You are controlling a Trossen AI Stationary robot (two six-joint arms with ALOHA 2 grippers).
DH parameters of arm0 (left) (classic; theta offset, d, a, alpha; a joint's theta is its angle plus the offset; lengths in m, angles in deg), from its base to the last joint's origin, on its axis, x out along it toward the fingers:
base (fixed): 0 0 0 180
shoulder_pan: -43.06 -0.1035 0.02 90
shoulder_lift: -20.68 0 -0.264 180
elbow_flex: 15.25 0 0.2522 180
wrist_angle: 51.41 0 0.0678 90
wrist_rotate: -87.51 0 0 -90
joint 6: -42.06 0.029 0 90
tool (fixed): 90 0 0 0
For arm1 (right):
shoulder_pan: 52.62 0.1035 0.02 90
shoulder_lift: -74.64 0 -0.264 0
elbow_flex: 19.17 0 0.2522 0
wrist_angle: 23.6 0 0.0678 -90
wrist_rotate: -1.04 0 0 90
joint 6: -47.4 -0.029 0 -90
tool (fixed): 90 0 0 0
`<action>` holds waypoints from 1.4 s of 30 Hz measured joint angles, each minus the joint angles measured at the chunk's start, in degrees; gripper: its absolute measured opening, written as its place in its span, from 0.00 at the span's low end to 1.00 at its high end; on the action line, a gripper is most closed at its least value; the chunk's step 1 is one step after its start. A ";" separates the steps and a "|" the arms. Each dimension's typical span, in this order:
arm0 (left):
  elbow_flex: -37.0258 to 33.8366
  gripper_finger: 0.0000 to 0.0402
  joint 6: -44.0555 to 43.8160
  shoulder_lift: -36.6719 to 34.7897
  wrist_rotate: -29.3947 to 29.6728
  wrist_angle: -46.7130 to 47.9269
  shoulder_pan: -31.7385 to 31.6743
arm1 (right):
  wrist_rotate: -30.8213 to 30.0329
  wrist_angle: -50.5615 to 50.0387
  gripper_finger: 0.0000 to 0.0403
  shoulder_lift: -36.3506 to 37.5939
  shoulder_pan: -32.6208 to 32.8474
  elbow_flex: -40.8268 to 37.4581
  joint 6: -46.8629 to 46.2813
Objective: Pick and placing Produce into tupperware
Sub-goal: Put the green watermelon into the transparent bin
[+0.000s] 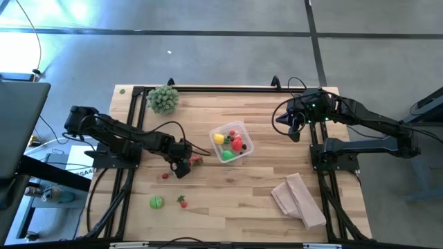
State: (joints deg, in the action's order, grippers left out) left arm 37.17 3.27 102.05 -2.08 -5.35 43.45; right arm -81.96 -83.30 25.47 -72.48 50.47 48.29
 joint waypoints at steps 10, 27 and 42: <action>0.00 0.90 0.00 1.89 -1.47 -0.02 0.00 | 0.00 -0.13 0.01 0.02 0.00 0.00 0.00; 0.00 0.83 0.00 1.89 -0.83 -0.81 0.00 | 0.01 -0.13 0.01 0.01 0.01 0.00 0.00; 0.00 0.73 -0.02 1.89 0.28 -0.81 0.00 | 0.00 -0.13 0.01 0.00 0.00 0.00 0.00</action>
State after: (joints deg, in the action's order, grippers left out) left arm 37.17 3.25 103.94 -1.80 -6.17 43.45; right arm -81.96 -83.43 25.47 -72.48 50.47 48.29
